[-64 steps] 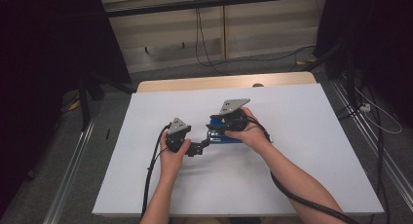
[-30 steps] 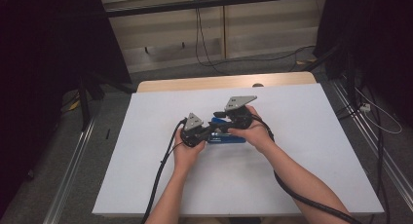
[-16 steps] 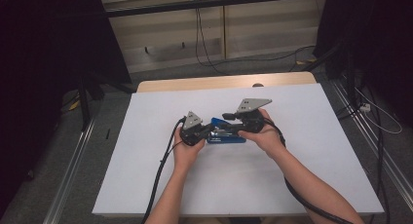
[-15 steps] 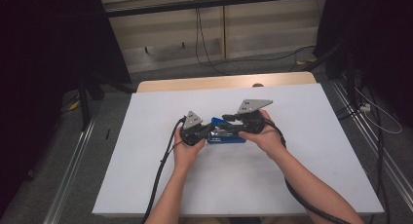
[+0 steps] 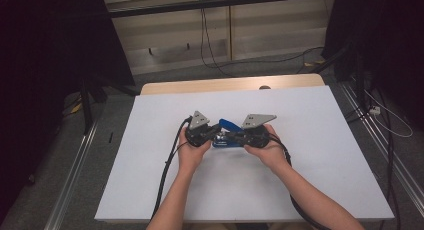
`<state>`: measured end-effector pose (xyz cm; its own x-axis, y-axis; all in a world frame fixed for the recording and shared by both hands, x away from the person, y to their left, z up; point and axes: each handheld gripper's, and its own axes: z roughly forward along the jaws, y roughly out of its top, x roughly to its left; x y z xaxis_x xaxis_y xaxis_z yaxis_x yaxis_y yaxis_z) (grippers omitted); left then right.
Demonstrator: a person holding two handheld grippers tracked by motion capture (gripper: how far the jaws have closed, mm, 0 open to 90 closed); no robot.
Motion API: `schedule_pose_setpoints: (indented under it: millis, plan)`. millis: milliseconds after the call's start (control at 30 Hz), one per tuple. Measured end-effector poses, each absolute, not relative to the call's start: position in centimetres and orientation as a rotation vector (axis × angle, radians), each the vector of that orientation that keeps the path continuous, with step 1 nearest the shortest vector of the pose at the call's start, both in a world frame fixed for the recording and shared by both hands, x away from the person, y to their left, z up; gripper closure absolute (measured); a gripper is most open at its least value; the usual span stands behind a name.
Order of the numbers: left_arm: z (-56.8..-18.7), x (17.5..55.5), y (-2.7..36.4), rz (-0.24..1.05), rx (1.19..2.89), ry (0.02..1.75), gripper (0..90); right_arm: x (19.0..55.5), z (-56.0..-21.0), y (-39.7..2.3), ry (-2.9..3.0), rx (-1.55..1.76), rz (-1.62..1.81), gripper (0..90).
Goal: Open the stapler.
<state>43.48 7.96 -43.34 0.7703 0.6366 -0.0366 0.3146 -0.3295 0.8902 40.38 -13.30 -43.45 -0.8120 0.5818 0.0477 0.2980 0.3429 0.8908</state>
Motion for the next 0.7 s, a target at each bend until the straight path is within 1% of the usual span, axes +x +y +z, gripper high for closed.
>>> schedule_pose_setpoints:
  millis: [233, 433, 700]
  plan:
    - [-43.1, 43.4, 7.8, 0.400, 1.938, 0.716, 90.0, 40.5, -44.5, -12.2, 2.297, 0.795, 1.414, 90.0]
    - [-43.0, 43.3, 7.7, 0.402, 1.943, 0.715, 89.2, 41.0, -45.5, -11.8, 2.244, 0.864, 1.400, 90.0]
    - [-43.0, 43.3, 7.8, 0.416, 1.954, 0.712, 88.1, 41.2, -45.8, -10.9, 2.193, 0.880, 1.399, 90.0]
